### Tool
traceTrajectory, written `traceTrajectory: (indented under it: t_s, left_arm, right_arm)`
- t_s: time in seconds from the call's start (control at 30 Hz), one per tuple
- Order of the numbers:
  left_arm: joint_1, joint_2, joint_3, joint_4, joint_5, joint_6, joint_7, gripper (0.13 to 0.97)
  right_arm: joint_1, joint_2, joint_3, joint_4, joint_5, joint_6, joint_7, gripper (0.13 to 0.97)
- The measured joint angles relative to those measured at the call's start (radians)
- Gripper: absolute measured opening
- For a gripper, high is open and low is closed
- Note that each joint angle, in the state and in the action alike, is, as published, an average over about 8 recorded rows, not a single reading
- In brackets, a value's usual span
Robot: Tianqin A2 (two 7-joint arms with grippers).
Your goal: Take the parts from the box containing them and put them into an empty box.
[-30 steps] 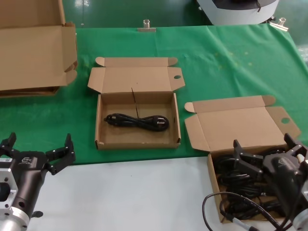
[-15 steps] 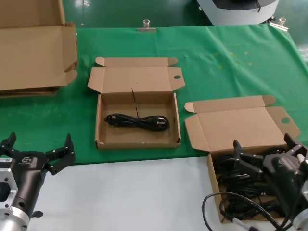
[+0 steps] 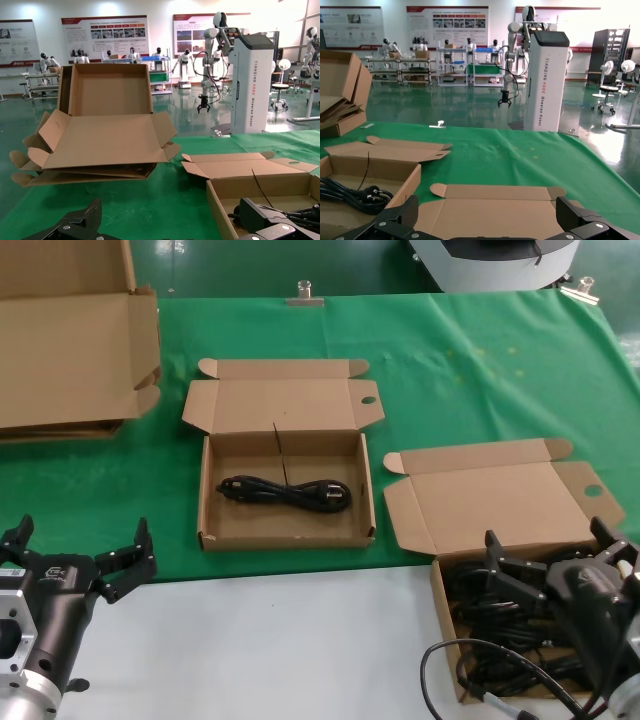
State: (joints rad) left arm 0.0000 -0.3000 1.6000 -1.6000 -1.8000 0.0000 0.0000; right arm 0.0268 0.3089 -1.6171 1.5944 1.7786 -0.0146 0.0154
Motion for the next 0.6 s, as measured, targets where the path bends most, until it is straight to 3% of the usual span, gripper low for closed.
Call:
traceTrajectory:
  t_s: [0.6]
  left_arm:
    - [0.0, 0.0, 0.0, 0.0, 0.0, 0.0, 0.0, 0.966]
  right_arm:
    - [0.0, 0.0, 0.0, 0.0, 0.0, 0.0, 0.0, 0.966]
